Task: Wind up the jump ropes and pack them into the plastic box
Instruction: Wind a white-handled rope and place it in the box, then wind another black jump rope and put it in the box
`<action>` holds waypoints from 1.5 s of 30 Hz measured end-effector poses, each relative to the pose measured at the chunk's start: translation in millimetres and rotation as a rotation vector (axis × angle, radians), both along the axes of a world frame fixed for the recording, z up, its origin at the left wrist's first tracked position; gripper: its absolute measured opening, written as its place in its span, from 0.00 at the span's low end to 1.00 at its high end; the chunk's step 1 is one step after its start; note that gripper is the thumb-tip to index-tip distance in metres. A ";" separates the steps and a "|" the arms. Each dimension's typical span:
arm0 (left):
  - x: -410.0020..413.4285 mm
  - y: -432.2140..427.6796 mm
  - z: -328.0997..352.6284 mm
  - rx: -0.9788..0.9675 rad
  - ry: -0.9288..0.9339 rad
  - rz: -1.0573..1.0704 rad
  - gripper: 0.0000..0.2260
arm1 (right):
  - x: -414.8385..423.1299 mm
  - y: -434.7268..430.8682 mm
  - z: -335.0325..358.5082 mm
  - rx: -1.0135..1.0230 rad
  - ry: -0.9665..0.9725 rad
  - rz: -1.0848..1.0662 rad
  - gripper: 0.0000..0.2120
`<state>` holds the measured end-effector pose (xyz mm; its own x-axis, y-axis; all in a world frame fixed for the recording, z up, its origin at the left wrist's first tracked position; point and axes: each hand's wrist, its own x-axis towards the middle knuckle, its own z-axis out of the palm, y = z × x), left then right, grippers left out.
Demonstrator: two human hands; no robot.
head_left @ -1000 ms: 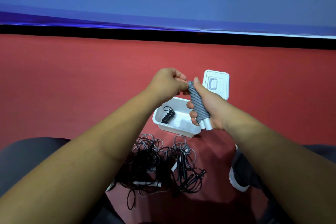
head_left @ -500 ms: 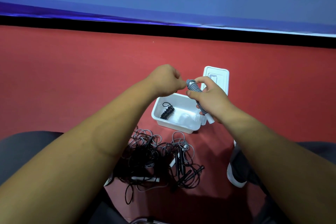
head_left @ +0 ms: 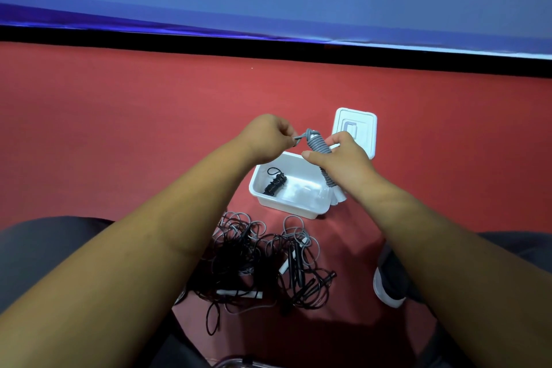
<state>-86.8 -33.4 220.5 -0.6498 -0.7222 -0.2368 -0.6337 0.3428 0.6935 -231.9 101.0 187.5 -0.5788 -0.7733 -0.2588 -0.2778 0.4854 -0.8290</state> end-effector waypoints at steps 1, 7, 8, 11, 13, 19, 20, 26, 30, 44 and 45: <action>0.5 -1.7 -1.7 0.023 0.017 0.017 0.04 | 0.6 -0.9 1.7 0.005 -0.018 0.007 0.24; 7.1 -13.8 -13.3 0.128 0.082 0.119 0.08 | 0.5 -7.5 -0.6 0.033 -0.043 0.007 0.18; 8.7 -15.7 -14.1 0.152 0.087 0.133 0.08 | -0.6 -9.4 -0.4 0.044 -0.055 -0.002 0.17; 12.7 -22.1 -14.3 0.226 0.090 0.147 0.08 | -7.3 -20.9 -2.5 0.079 -0.057 -0.009 0.13; 14.7 -27.9 -16.6 0.259 0.069 0.152 0.09 | -10.9 -30.6 -7.9 0.116 -0.055 -0.011 0.13; 16.8 -50.9 -54.2 0.339 -0.021 0.183 0.10 | -15.3 -71.2 -62.6 0.183 -0.233 -0.108 0.09; 17.6 -54.9 -64.6 0.354 -0.040 0.189 0.10 | -15.5 -77.2 -75.2 0.202 -0.263 -0.121 0.08; 27.6 -81.7 -130.6 0.434 -0.122 0.264 0.09 | -19.2 -105.2 -148.1 0.272 -0.464 -0.221 0.07; 31.9 -95.0 -171.4 0.491 -0.144 0.332 0.10 | -20.8 -117.1 -186.9 0.259 -0.605 -0.299 0.07; 35.2 -93.9 -240.3 0.645 -0.035 0.498 0.10 | -31.5 -125.2 -254.1 0.348 -0.758 -0.410 0.06; 36.0 -92.7 -238.1 0.648 -0.034 0.498 0.10 | -31.1 -124.0 -250.7 0.338 -0.784 -0.417 0.05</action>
<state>-50.8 -126.1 -17.6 -0.2739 -0.6373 -0.7204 -0.6301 -0.4470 0.6350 -263.1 -23.0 -63.2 -0.3580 -0.3562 -0.8631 0.5482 0.6681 -0.5031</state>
